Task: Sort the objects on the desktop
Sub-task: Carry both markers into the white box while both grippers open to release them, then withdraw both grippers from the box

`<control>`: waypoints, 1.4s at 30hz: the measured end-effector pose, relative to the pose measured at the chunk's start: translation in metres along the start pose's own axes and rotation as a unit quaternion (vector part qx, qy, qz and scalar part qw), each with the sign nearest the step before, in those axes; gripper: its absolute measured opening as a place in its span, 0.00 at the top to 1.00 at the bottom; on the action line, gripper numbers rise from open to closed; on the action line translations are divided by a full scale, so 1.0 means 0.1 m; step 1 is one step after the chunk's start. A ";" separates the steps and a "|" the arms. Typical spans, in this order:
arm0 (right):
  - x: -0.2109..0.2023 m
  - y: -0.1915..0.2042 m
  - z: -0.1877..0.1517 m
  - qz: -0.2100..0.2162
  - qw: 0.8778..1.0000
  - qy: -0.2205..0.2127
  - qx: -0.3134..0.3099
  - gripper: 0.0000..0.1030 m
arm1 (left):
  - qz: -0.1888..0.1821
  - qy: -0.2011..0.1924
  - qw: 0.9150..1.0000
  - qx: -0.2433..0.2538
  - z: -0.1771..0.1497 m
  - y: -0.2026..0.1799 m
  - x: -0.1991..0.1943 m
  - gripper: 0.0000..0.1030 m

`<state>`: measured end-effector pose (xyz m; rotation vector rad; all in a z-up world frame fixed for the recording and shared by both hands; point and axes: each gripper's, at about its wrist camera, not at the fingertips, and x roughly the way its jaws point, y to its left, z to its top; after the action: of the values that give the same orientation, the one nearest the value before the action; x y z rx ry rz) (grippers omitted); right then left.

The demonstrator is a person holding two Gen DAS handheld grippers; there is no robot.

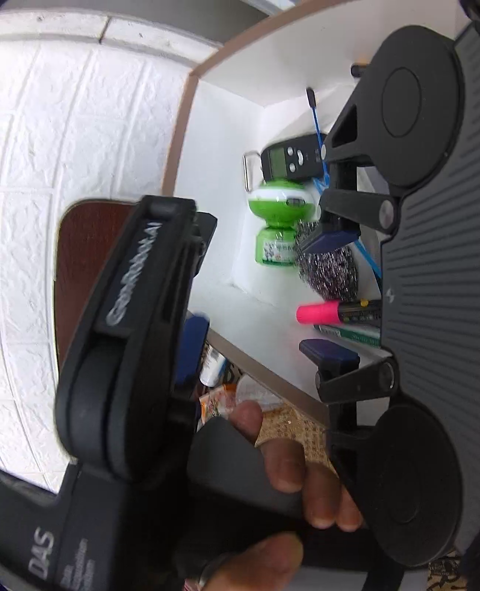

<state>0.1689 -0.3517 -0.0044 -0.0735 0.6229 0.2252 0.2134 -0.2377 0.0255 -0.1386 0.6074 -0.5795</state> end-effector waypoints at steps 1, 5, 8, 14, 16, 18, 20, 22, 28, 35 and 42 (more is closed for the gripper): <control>-0.01 0.00 0.00 -0.001 1.000 -0.001 0.001 0.47 | 0.003 0.000 1.000 -0.001 0.00 -0.01 -0.02 0.06; -0.04 -0.01 -0.04 -0.032 0.999 -0.010 -0.006 0.12 | 0.045 0.001 0.999 0.000 -0.02 -0.06 -0.12 0.00; -0.13 0.01 -0.07 -0.047 0.998 -0.025 -0.017 0.06 | 0.055 -0.001 0.998 0.013 -0.05 -0.09 -0.22 0.00; -0.29 0.04 -0.06 -0.057 0.998 -0.031 -0.012 0.06 | 0.058 -0.012 0.998 0.027 -0.13 -0.16 -0.45 0.00; -0.38 0.06 -0.08 -0.060 0.998 -0.033 -0.011 0.05 | 0.056 -0.013 0.998 0.026 -0.16 -0.19 -0.52 0.00; -0.44 0.07 -0.10 -0.065 0.997 -0.034 -0.010 0.05 | 0.053 -0.016 0.998 0.029 -0.19 -0.22 -0.60 0.00; -0.53 0.10 -0.14 -0.069 0.997 -0.036 -0.008 0.05 | 0.050 -0.020 0.998 0.033 -0.22 -0.25 -0.68 0.00; -0.58 0.10 -0.18 -0.071 0.997 -0.040 -0.006 0.05 | 0.048 -0.023 0.998 0.037 -0.25 -0.30 -0.75 0.00; -0.88 0.16 -0.29 -0.082 0.995 -0.050 0.009 0.04 | 0.039 -0.031 0.998 0.045 -0.37 -0.43 -0.98 0.00; -1.14 0.21 -0.48 -0.101 0.993 -0.057 0.022 0.02 | 0.040 -0.045 0.996 0.060 -0.59 -0.59 -1.27 0.00; -1.37 0.28 -0.71 -0.112 0.991 -0.057 0.037 0.02 | 0.056 -0.040 0.996 0.056 -0.87 -0.62 -1.50 0.00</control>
<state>0.0141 -0.3602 0.0186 -0.0577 0.5042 -0.0115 0.0341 -0.2033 0.0471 -0.0222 0.5014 -0.4956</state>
